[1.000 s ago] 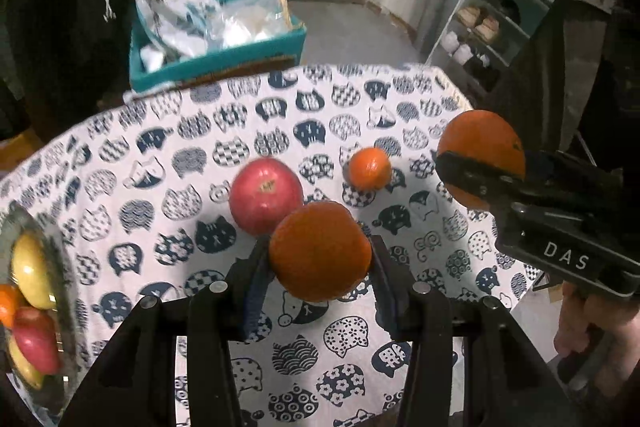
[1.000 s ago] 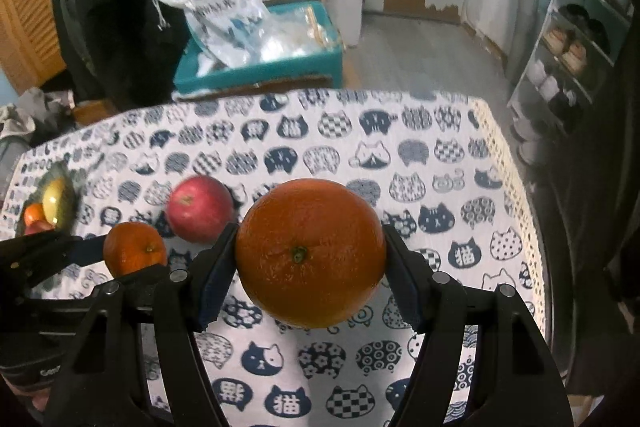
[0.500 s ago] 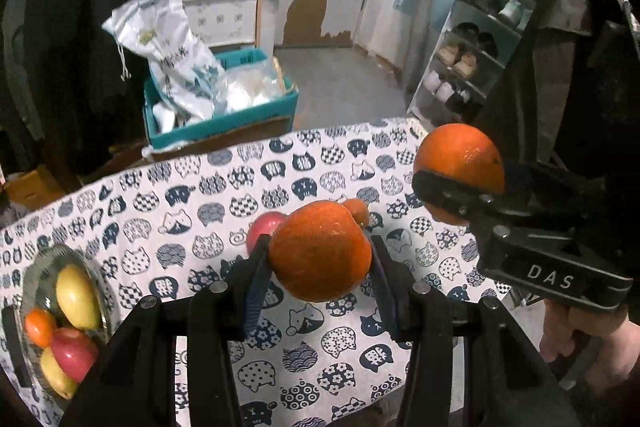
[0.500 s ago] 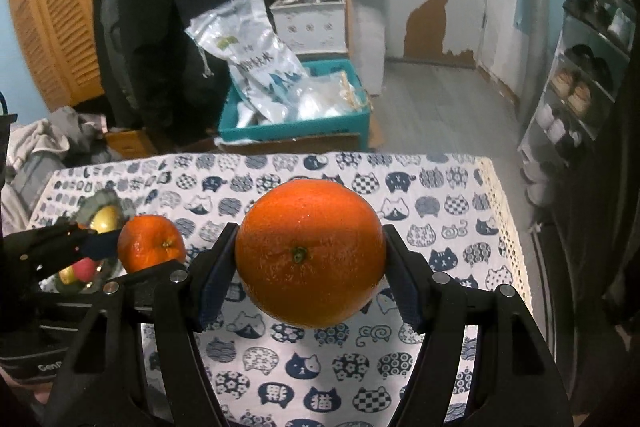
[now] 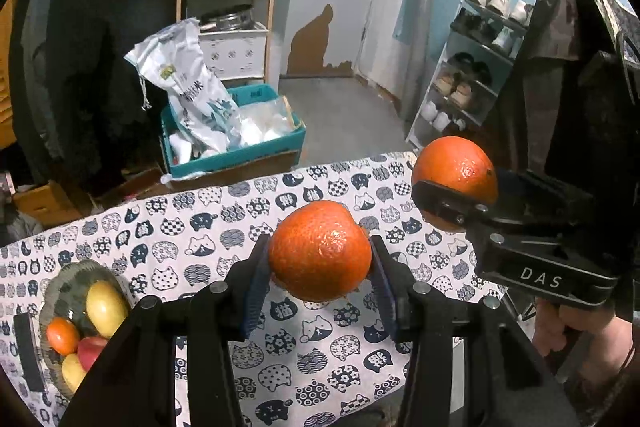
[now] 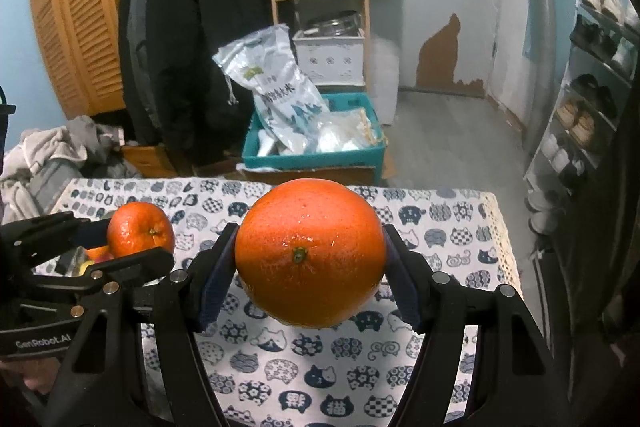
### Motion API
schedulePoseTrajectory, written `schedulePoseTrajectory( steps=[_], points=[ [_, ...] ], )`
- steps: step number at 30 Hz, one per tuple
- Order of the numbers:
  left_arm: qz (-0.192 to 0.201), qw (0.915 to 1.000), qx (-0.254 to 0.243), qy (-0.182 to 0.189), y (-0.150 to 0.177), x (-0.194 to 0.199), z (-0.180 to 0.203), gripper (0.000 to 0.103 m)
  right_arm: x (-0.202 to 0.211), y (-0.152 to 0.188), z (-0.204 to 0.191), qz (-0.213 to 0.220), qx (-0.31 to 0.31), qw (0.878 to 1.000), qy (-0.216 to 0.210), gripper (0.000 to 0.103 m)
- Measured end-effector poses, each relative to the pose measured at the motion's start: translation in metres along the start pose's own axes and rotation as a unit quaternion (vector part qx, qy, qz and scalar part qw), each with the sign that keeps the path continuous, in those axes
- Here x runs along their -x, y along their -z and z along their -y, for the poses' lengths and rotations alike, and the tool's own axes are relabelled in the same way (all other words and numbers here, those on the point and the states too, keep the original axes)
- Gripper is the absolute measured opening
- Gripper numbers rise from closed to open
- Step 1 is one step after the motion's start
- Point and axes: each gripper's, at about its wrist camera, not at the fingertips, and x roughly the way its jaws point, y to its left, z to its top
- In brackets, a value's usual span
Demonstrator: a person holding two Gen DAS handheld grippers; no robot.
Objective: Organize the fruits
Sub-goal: 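Lift the tangerine and large orange and carry them toward the bowl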
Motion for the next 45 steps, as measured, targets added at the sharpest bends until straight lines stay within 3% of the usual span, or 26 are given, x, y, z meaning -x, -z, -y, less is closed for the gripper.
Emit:
schedulePoseTrajectory(
  steps=[20,45],
  points=[
    [0.019,0.9990,0.038,-0.015,0.003,0.024,-0.044,0.048,-0.013,-0.020,-0.047,0.001,0.032,0.999,-0.036,0.069],
    [0.024,0.9902,0.123,-0.061,0.032,0.051,-0.145,0.048,-0.060,-0.033,-0.136,-0.032,0.092,0.992,-0.084,0.069]
  ],
)
